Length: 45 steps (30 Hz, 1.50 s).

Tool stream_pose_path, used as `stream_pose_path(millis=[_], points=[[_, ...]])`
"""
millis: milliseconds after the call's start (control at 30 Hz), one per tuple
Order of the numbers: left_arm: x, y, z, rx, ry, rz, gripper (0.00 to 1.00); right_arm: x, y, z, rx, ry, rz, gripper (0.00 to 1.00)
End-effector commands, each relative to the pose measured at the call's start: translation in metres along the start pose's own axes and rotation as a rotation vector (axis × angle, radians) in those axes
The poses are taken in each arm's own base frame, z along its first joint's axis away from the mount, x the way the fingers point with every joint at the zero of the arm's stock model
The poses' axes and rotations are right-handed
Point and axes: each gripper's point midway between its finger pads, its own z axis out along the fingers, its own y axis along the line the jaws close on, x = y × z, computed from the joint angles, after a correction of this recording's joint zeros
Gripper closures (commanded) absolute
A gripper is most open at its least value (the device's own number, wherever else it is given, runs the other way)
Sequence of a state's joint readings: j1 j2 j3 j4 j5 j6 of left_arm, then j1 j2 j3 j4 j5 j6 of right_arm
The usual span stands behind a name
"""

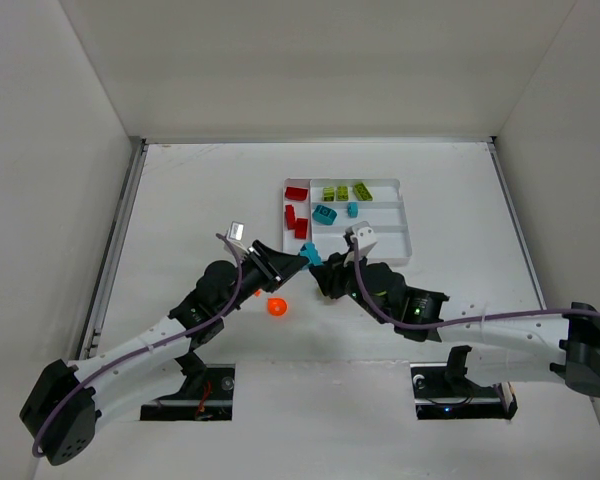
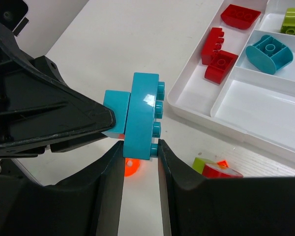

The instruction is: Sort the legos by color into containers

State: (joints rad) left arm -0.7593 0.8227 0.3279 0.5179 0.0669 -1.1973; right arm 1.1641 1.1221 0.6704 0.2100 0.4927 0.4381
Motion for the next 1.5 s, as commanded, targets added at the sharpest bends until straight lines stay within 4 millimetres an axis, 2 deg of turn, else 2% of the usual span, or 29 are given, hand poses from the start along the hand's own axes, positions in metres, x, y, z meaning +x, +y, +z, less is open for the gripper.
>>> stream_pose_path(millis=[0, 333, 400, 567, 667, 833, 1000, 1133, 1367, 1467], points=[[-0.013, -0.027, 0.0, 0.089, -0.046, 0.033, 0.84, -0.006, 0.003, 0.0, -0.017, -0.023, 0.036, 0.77], [-0.024, -0.013, -0.015, 0.065, -0.082, 0.061, 0.88, -0.03, -0.048, -0.006, 0.061, -0.087, 0.117, 0.77], [-0.026, -0.01, -0.017, 0.057, -0.087, 0.067, 0.88, -0.033, -0.067, -0.002, 0.105, -0.098, 0.128, 0.77], [-0.029, -0.009, -0.011, 0.03, -0.091, 0.093, 0.88, -0.033, -0.136, 0.023, 0.296, -0.082, 0.229, 0.77], [-0.03, -0.009, 0.0, 0.001, -0.085, 0.135, 0.87, -0.028, -0.175, 0.041, 0.405, -0.055, 0.306, 0.77], [-0.034, 0.009, 0.03, -0.117, -0.063, 0.221, 0.87, -0.025, -0.214, 0.072, 0.526, -0.011, 0.36, 0.77], [-0.048, 0.033, 0.063, -0.248, -0.05, 0.318, 0.87, -0.021, -0.238, 0.093, 0.596, 0.009, 0.418, 0.77], [-0.058, 0.042, 0.086, -0.324, -0.043, 0.403, 0.88, -0.011, -0.258, 0.1, 0.656, 0.015, 0.509, 0.77], [-0.068, 0.044, 0.117, -0.409, -0.023, 0.554, 0.88, 0.007, -0.276, 0.104, 0.709, 0.007, 0.628, 0.77], [-0.069, 0.042, 0.13, -0.418, -0.017, 0.589, 0.88, 0.005, -0.281, 0.107, 0.708, -0.025, 0.667, 0.74]])
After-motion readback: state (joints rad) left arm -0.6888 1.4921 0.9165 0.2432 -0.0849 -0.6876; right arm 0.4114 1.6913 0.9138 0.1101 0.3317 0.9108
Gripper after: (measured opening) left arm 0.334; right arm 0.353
